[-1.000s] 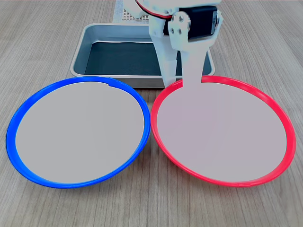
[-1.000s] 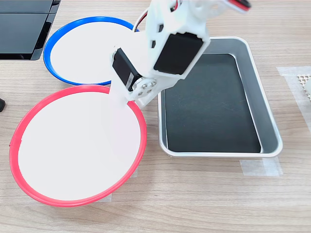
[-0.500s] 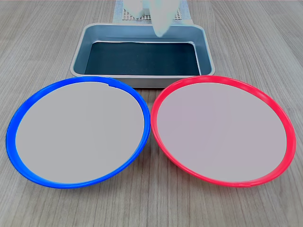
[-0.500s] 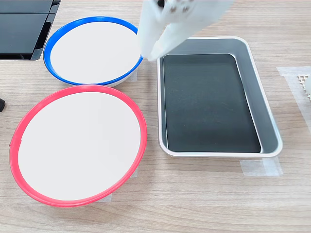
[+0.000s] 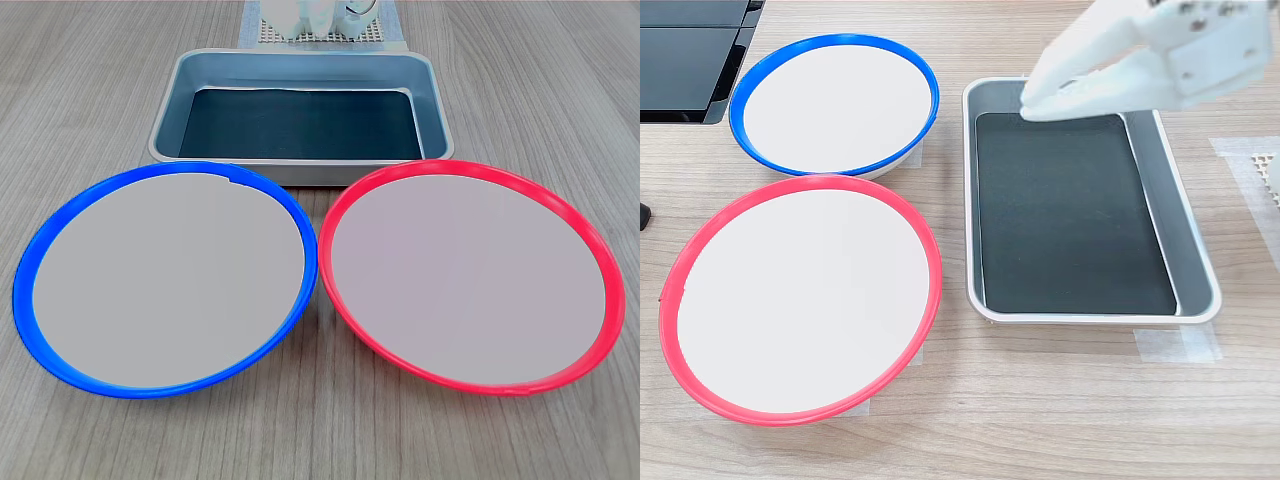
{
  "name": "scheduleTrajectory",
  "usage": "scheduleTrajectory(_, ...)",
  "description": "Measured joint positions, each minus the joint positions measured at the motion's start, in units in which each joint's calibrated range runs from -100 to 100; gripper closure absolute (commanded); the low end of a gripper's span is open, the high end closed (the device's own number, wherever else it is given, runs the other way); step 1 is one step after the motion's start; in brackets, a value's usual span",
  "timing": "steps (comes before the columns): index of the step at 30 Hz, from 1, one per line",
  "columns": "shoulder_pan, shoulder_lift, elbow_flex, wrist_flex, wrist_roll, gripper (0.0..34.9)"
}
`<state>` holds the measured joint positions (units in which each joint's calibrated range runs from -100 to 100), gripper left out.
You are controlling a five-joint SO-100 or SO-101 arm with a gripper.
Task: Lift the stacked dish and set it down on the table.
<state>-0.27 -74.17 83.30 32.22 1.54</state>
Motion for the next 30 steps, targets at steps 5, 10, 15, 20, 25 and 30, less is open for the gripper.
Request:
scheduleTrajectory(5,0.5,-12.8,10.9,4.2,-1.4,34.9)
scheduleTrajectory(10,2.6,-20.1,16.5,7.1,-2.6,34.9)
scheduleTrajectory(15,4.2,-24.6,16.7,13.6,-3.7,34.9)
scheduleTrajectory(20,4.4,-25.0,16.7,14.8,-4.2,34.6)
scheduleTrajectory(25,4.2,-24.6,16.7,14.9,-4.1,34.6)
scheduleTrajectory(30,4.2,-24.6,16.7,14.9,-4.1,34.6)
